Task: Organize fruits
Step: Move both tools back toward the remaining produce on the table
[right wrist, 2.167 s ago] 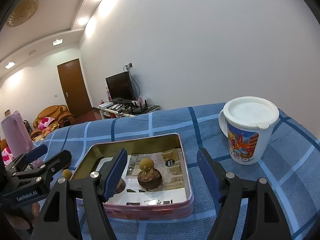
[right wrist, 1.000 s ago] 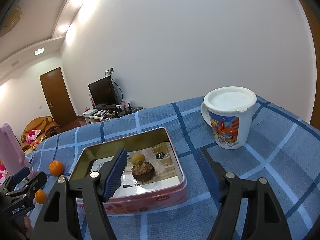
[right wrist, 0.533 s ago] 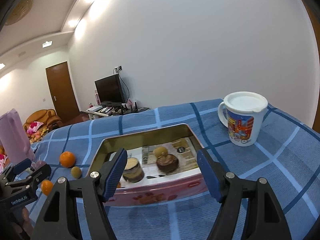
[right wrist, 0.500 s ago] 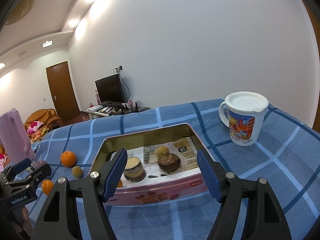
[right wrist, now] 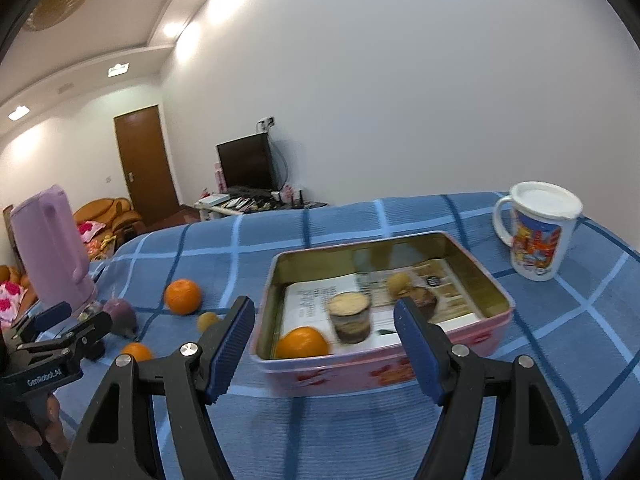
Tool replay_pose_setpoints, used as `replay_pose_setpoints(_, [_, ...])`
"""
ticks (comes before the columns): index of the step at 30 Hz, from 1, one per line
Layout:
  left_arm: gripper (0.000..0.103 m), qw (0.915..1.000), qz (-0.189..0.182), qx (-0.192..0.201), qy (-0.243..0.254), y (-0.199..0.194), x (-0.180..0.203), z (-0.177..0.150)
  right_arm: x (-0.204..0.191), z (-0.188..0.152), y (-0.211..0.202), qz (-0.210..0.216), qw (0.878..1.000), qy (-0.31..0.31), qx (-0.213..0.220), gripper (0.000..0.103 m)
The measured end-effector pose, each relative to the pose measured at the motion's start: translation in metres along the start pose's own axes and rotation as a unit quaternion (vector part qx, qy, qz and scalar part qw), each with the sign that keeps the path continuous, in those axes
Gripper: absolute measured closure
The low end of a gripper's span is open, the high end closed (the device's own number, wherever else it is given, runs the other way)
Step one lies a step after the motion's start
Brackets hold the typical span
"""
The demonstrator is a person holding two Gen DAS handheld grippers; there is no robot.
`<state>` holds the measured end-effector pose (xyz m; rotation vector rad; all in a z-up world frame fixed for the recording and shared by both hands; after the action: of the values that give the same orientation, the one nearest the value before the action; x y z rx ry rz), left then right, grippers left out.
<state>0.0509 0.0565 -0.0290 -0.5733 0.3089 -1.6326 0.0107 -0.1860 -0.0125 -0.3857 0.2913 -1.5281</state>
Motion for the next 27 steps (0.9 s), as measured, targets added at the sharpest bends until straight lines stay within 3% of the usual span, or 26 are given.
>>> replay_pose_setpoints(4, [0.000, 0.9998, 0.003, -0.015, -0.009, 0.002, -0.022, 0.001, -0.022, 0.001, 0.003, 0.015, 1.000, -0.015, -0.005, 0.029])
replay_pose_setpoints(9, [0.000, 0.9990, 0.038, -0.013, -0.018, 0.002, -0.053, 0.007, -0.054, 0.002, 0.009, 0.039, 0.998, -0.035, -0.018, 0.029])
replay_pose_setpoints(13, [0.000, 0.9976, 0.047, -0.017, -0.048, 0.000, -0.083, 0.014, -0.081, 0.001, 0.020, 0.074, 0.995, -0.048, -0.044, 0.029])
replay_pose_setpoints(20, [0.000, 0.9962, 0.040, -0.038, -0.067, 0.000, -0.116, 0.016, -0.138, -0.009, 0.050, 0.142, 0.981, -0.073, -0.114, 0.030])
replay_pose_setpoints(27, [0.000, 0.9937, -0.009, -0.100, -0.050, 0.011, -0.109, 0.003, -0.174, -0.019, 0.077, 0.168, 0.967, -0.079, -0.175, 0.032])
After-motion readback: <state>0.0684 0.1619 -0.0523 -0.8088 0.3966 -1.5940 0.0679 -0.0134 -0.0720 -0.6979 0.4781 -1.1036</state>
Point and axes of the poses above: each gripper's, at about its wrist camera, not at the fingertips, and y roughly the way its jaws point, x to its right, z to its top, the point moved 5 cm from there along y, roughly the way its jaws point, and after that the axes turned 11 degrees about -y, right-handed, at the moved point
